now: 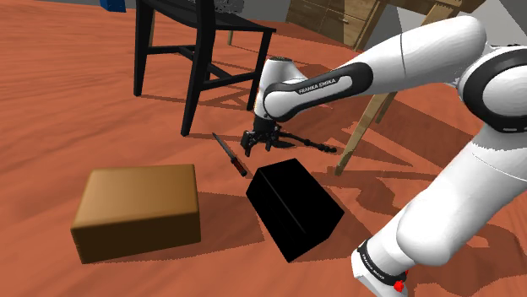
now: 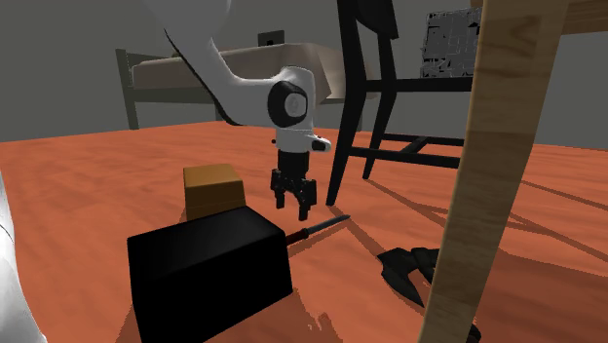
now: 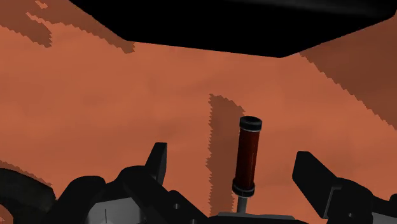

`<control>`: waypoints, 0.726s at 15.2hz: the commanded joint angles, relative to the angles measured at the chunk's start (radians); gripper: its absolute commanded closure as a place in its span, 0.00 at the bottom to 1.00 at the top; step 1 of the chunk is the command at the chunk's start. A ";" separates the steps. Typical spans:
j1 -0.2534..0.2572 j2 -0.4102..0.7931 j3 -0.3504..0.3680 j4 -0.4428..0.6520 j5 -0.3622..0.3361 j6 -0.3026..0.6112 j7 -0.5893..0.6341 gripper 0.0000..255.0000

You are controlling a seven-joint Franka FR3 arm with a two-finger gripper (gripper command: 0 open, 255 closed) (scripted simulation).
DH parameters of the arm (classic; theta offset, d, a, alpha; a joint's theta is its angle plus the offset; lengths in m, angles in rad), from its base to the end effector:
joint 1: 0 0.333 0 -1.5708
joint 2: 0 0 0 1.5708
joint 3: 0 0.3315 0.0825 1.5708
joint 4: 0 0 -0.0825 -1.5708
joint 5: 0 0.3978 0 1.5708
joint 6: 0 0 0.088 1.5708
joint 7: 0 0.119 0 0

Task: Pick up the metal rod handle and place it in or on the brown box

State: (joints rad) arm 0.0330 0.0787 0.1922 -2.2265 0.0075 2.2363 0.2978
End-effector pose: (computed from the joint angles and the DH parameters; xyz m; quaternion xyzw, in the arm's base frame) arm 0.5248 0.1203 0.3276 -0.9986 0.0387 0.0353 0.0013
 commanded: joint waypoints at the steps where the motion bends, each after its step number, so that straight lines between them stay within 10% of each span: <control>1: 0.006 0.079 0.002 0.052 -0.021 0.038 0.018 0.00; 11: 0.045 0.348 -0.015 0.248 -0.091 0.140 0.071 0.00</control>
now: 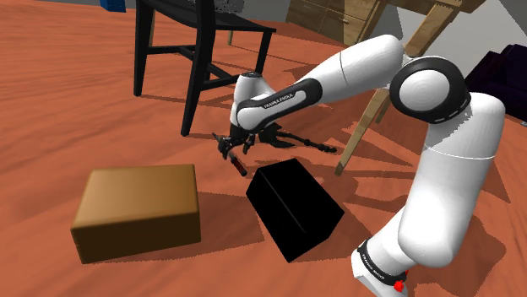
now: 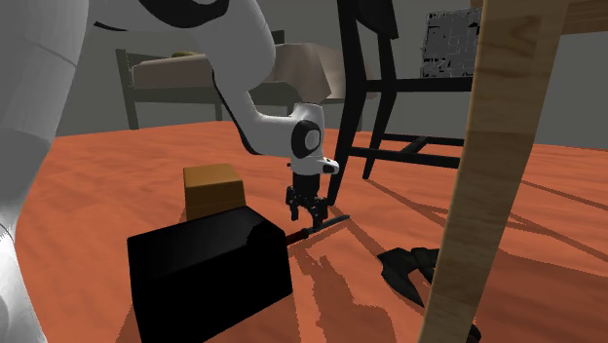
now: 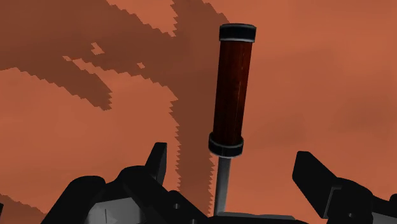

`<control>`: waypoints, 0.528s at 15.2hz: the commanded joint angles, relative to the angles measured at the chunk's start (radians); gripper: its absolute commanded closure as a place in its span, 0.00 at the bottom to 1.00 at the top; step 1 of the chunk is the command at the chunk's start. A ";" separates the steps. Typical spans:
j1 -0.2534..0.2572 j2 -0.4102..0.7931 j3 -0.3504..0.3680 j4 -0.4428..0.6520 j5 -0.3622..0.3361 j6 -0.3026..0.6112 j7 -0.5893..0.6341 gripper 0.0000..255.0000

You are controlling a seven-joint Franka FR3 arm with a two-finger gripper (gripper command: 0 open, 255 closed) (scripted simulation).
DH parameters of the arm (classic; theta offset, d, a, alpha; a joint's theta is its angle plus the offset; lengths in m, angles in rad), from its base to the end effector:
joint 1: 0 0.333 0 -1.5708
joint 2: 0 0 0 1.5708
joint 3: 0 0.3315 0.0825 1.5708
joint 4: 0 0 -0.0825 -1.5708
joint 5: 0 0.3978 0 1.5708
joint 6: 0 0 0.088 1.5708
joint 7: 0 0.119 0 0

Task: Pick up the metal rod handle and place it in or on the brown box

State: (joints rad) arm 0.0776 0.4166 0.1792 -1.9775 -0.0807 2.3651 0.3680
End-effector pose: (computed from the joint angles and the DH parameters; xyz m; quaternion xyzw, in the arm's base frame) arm 0.6063 0.1540 0.2495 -0.9993 0.0336 0.0124 0.0046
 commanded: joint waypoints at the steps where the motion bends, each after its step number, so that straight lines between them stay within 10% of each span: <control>1: 0.002 0.019 -0.003 -0.002 -0.005 0.022 0.002 0.00; 8: 0.006 0.053 -0.008 -0.006 -0.013 0.059 0.008 0.00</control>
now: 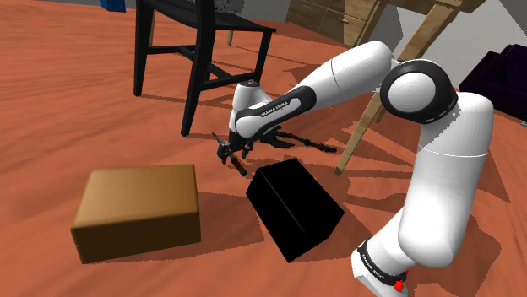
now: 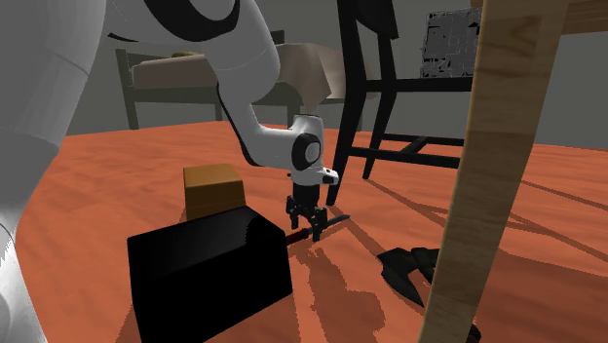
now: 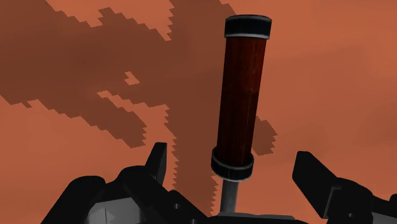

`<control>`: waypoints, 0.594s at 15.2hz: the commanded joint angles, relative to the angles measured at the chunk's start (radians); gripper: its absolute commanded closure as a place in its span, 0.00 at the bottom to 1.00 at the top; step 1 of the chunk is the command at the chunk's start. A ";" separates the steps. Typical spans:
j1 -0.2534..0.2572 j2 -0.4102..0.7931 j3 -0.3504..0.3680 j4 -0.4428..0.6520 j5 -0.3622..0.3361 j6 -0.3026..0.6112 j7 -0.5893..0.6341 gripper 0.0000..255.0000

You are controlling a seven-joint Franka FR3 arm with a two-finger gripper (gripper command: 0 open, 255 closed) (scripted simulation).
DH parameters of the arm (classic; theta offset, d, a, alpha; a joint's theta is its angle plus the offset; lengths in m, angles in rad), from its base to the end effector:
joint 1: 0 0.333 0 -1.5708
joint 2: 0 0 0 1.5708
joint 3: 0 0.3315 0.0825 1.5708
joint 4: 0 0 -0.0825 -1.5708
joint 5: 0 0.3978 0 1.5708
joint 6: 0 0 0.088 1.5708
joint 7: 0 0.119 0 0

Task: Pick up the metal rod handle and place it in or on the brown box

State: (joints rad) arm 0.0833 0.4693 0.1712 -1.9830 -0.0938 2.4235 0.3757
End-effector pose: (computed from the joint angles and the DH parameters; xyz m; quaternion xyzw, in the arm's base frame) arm 0.6063 0.1539 0.2193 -0.9994 0.0336 0.0120 0.0047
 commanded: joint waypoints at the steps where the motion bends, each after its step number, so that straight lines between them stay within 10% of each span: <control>1: 0.000 0.000 0.000 0.000 0.000 0.001 0.000 0.00; 4: 0.000 0.000 0.000 0.000 0.000 0.001 0.000 0.00; 5: 0.000 0.000 0.000 0.000 0.000 0.001 0.000 1.00; 9: 0.000 0.000 0.000 -0.001 0.000 0.001 0.000 1.00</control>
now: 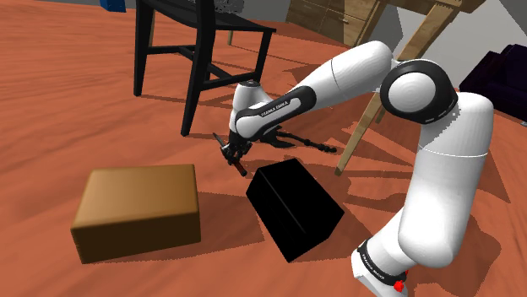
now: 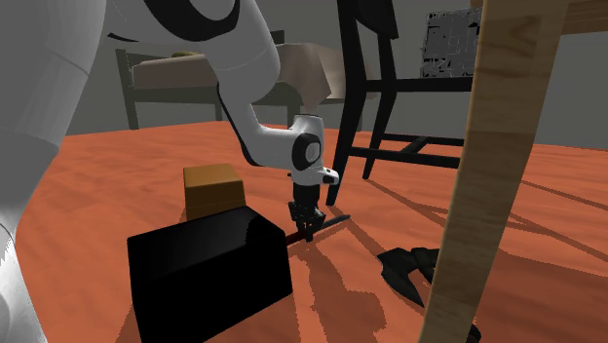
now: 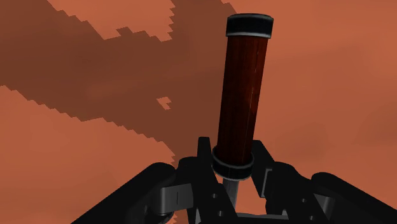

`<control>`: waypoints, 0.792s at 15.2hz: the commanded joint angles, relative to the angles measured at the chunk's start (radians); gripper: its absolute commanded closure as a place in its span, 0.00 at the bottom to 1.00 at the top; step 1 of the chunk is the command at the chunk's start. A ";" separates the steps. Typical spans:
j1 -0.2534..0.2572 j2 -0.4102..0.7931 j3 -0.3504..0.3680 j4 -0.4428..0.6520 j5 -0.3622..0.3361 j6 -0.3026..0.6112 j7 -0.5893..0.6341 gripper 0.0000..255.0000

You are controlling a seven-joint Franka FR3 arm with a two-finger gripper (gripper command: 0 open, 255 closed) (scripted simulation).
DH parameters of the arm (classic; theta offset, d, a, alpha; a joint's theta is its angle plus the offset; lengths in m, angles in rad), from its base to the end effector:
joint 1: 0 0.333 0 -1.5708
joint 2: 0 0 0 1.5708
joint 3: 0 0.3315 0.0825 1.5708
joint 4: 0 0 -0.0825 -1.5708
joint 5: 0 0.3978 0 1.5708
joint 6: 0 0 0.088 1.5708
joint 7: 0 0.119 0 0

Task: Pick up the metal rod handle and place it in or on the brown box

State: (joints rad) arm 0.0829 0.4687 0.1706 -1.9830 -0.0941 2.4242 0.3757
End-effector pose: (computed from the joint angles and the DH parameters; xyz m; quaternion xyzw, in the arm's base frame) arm 0.6066 0.1533 0.2197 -0.9993 0.0340 0.0113 0.0046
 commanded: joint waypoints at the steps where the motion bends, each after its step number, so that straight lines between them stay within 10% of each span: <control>1: 0.000 0.000 0.001 0.000 0.000 0.000 0.000 1.00; 12: -0.007 -0.066 0.010 0.006 0.016 -0.072 -0.010 1.00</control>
State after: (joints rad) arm 0.0776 0.4129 0.1798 -1.9759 -0.0801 2.3611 0.3681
